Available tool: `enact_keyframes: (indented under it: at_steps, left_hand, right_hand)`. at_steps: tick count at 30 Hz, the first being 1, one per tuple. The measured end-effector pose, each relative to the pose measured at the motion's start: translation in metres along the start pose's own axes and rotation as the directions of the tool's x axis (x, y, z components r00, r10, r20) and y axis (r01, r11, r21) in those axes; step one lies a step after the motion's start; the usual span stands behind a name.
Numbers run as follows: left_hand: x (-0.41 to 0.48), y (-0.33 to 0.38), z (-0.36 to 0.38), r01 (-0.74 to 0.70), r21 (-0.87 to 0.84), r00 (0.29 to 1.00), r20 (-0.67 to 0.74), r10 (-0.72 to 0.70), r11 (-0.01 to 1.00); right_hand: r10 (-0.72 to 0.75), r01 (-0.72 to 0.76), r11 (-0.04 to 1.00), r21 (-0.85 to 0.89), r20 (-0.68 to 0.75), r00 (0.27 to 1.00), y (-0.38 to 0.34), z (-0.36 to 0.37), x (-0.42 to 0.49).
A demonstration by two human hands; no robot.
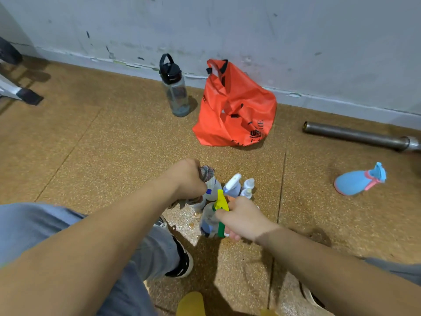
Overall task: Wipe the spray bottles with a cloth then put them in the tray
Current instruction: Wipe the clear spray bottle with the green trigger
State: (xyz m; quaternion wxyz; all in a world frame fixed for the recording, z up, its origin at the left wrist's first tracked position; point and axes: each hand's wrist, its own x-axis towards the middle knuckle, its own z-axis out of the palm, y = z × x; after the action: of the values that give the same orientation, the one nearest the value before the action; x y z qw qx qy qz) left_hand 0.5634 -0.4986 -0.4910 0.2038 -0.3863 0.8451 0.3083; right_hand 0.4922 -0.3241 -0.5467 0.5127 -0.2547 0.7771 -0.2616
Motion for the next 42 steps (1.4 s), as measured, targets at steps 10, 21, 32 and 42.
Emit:
enact_keyframes:
  at_steps: [10,21,32,42]
  left_hand:
    - [-0.050,0.063,-0.069,-0.217,-0.350,0.976,-0.052,0.213,0.911]
    - [-0.038,0.120,-0.042,-0.088,-0.771,0.996,-0.060,0.066,0.630]
    - [-0.028,0.150,-0.036,-0.220,-0.830,0.974,-0.158,0.162,0.513]
    - [-0.027,0.146,-0.005,-0.831,0.228,0.437,-0.297,0.849,0.508]
  right_hand:
    - [-0.236,0.207,0.963,-0.173,-0.164,0.958,-0.071,-0.121,-0.111]
    - [-0.299,0.226,0.948,-0.224,-0.382,0.874,-0.052,-0.190,-0.125]
    - [-0.343,0.194,0.913,-0.360,-0.417,0.842,-0.031,-0.204,-0.103]
    - [-0.386,0.214,0.874,-0.437,-0.355,0.851,-0.031,-0.186,-0.082]
